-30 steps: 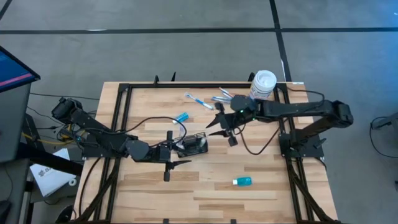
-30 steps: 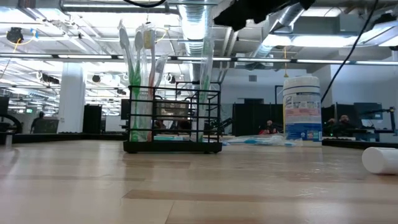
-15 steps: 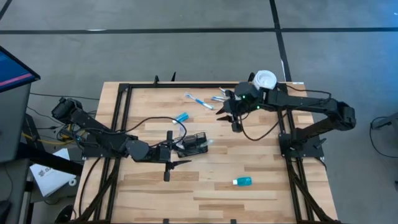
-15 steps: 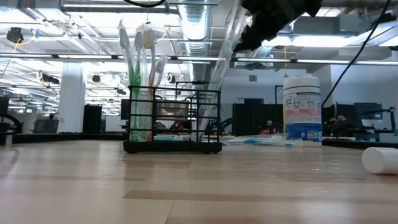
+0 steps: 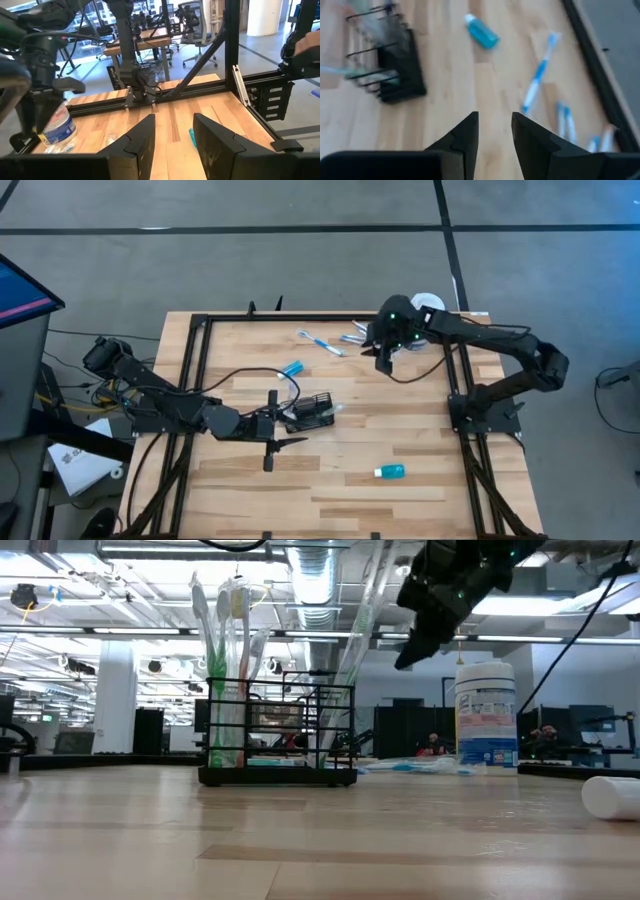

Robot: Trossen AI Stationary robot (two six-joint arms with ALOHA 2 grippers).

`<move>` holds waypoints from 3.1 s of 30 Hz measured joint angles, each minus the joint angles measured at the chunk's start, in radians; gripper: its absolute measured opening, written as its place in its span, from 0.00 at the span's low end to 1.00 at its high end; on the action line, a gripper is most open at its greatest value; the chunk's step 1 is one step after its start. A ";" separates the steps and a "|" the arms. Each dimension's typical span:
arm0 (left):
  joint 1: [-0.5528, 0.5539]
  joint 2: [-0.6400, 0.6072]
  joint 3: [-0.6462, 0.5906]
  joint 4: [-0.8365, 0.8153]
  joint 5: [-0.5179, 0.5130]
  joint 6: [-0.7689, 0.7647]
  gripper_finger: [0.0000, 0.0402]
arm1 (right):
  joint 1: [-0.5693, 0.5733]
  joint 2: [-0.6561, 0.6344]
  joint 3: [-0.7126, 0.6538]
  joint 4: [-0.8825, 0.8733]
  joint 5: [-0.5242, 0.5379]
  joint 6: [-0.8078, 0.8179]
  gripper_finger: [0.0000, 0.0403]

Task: Pick & Place toothbrushing station
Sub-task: Put the blue toothbrush into the wire organizer

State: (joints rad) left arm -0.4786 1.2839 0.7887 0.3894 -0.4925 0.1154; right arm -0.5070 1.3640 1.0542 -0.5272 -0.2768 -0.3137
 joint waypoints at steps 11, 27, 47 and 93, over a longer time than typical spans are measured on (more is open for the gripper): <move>0.000 0.000 0.000 0.001 0.000 0.000 0.32 | -0.104 0.016 -0.047 0.013 0.065 -0.017 0.27; 0.004 0.000 0.000 0.000 0.000 0.000 0.32 | -0.134 0.252 -0.014 0.030 0.280 -0.096 0.27; 0.004 0.000 0.000 0.000 0.000 0.000 0.32 | -0.176 0.438 0.057 -0.086 0.330 -0.140 0.27; 0.004 0.000 0.000 -0.004 0.000 0.000 0.32 | 0.032 0.493 0.168 -0.322 0.559 -0.184 0.00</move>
State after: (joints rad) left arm -0.4744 1.2839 0.7887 0.3850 -0.4927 0.1158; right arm -0.4747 1.8572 1.2226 -0.8495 0.2818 -0.4973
